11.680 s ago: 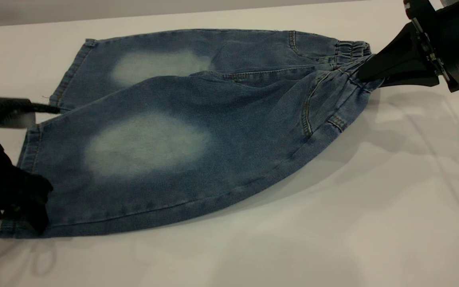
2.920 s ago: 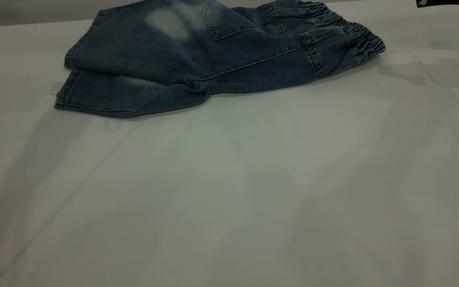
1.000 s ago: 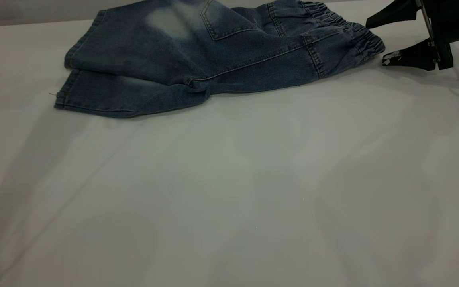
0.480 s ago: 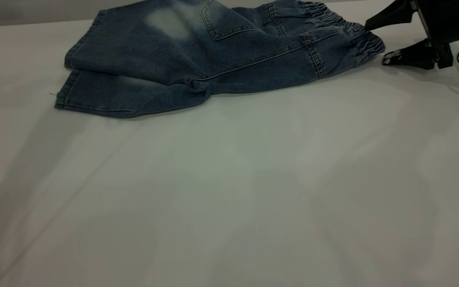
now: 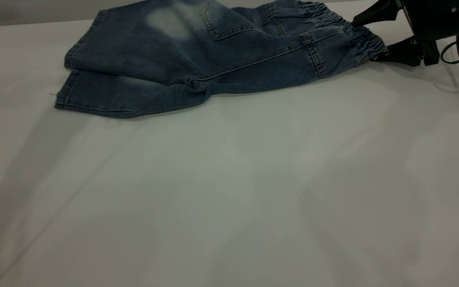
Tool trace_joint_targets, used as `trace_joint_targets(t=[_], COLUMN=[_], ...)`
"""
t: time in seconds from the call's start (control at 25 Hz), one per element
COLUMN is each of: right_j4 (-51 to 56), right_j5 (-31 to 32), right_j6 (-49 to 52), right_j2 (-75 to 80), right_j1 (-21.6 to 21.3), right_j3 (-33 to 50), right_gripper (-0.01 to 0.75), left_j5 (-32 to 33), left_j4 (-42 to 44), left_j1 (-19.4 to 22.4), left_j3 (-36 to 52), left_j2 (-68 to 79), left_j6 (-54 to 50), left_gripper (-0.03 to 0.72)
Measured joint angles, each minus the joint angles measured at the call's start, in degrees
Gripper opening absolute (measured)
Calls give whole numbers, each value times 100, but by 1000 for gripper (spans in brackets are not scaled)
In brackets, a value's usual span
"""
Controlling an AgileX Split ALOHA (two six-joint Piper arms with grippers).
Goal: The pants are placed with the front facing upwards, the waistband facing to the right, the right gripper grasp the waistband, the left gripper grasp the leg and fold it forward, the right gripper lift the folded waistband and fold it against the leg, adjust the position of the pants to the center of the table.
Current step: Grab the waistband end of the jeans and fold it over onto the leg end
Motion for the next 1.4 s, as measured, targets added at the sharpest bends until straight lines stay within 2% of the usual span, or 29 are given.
trace_joint_targets(t=[0.28, 0.6, 0.68, 0.8, 1.0, 1.08, 1.4], right_j4=[258, 171, 145, 109, 98, 103, 123], right_j5=[307, 169, 131, 100, 135, 148, 165], right_j6=[-89, -55, -21, -3, -60, -66, -84], right_j2=[283, 326, 326, 331, 332, 332, 327], right_j1=[168, 338, 338, 338, 338, 332, 332], right_j3=[-168, -421, -433, -433, -438, -438, -438], right_gripper=[587, 566, 526, 428, 195, 126, 115], left_j5=[-89, -110, -107, -107, -75, 8, 265], left_j4=[4, 4, 4, 4, -13, -8, 2], left_j1=[0, 0, 0, 0, 0, -46, -371], left_j3=[0, 0, 0, 0, 0, 0, -263], left_j2=[0, 0, 0, 0, 0, 0, 142], left_j6=[0, 4, 4, -1, 4, 4, 161], left_gripper=[475, 475, 475, 475, 475, 475, 475])
